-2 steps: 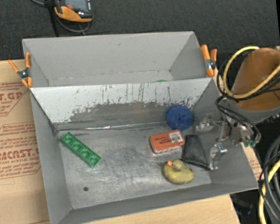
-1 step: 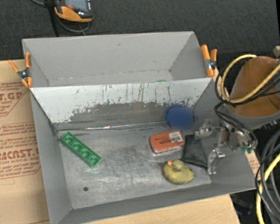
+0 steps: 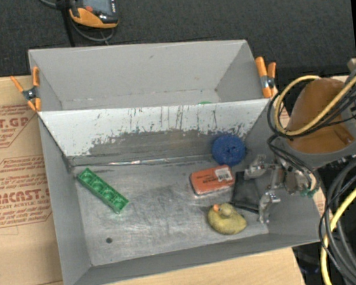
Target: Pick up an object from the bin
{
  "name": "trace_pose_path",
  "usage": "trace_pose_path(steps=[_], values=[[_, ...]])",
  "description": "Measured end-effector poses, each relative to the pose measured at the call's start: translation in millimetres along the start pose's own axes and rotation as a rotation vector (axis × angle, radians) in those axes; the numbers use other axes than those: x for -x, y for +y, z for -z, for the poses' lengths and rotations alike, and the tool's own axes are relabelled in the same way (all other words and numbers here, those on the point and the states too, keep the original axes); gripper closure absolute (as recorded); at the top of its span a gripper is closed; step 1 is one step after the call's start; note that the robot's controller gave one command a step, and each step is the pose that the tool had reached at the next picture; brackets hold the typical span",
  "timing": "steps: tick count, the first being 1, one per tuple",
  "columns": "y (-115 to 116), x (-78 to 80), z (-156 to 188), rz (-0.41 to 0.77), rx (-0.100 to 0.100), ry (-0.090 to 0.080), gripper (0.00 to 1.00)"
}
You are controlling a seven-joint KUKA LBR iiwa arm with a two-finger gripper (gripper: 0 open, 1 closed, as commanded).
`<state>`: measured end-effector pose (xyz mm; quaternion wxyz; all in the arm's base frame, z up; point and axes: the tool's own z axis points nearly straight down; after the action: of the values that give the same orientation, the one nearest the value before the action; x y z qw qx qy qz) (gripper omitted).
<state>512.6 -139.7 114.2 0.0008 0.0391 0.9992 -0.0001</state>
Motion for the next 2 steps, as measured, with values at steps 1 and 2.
trace_pose_path(steps=[1, 2], values=[[-5.8, -5.0, -45.6, -0.102, 0.001, -0.001, 0.0], [-0.1, 0.7, -41.3, -0.146, -0.001, -0.013, 1.0]])
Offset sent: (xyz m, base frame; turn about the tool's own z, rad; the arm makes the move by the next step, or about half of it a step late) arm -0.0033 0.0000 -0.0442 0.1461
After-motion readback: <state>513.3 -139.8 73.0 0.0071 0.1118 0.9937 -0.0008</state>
